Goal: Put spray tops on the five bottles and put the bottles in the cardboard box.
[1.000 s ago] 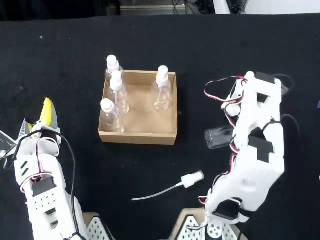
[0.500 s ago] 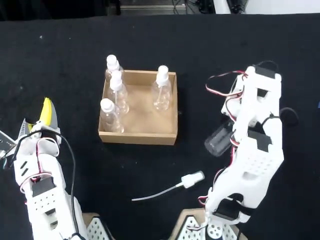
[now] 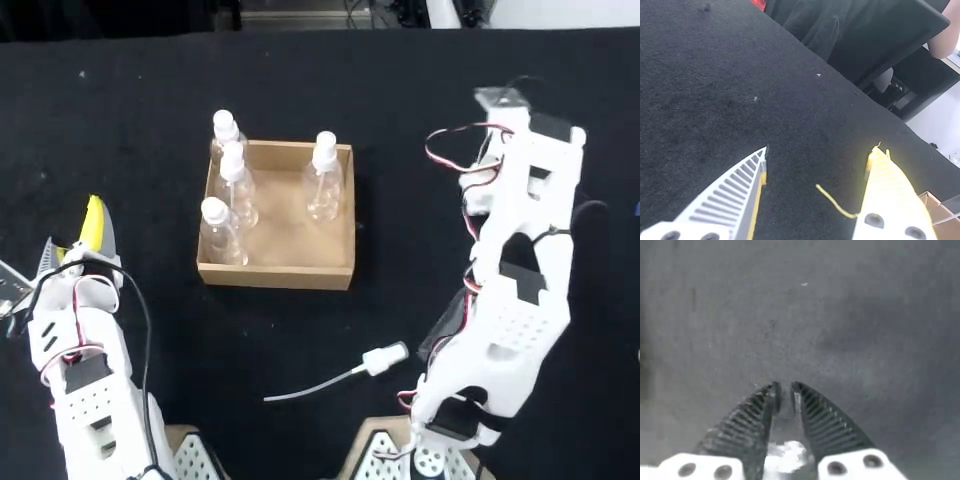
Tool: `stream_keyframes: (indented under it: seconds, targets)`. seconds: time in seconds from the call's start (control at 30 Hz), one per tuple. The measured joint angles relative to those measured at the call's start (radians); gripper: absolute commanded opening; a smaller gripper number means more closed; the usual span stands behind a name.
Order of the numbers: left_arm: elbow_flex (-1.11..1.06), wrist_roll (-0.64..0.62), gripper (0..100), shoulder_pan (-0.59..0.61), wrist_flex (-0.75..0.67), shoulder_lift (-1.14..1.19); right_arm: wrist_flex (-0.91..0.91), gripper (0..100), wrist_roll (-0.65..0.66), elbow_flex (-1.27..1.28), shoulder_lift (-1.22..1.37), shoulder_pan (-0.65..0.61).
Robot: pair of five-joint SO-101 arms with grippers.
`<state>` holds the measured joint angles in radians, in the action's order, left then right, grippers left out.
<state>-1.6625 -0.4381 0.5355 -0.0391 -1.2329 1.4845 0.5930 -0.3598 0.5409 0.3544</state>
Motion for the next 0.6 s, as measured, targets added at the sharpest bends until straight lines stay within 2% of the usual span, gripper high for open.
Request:
stream_keyframes:
  seconds: [0.07,0.17,0.23,0.37,0.47,0.6]
  targets:
    - [0.000,0.000,30,0.000,0.000,0.000,0.000,2.5,0.123,0.000,0.005,0.002]
    - [0.000,0.000,30,0.000,0.000,0.000,0.044,12.3,0.107,-0.015,0.017,0.002]
    - [0.000,0.000,30,0.000,0.000,0.000,0.097,20.8,0.034,-0.074,0.015,0.014]
    - [0.000,0.000,30,0.000,0.000,0.000,0.241,32.3,-0.230,-0.169,0.014,0.017]
    - [0.000,0.000,30,0.000,0.000,0.000,0.245,33.2,-0.388,-0.124,0.008,0.020]
    - [0.000,0.000,30,0.000,0.000,0.000,0.245,33.2,-0.451,0.063,-0.055,0.018]
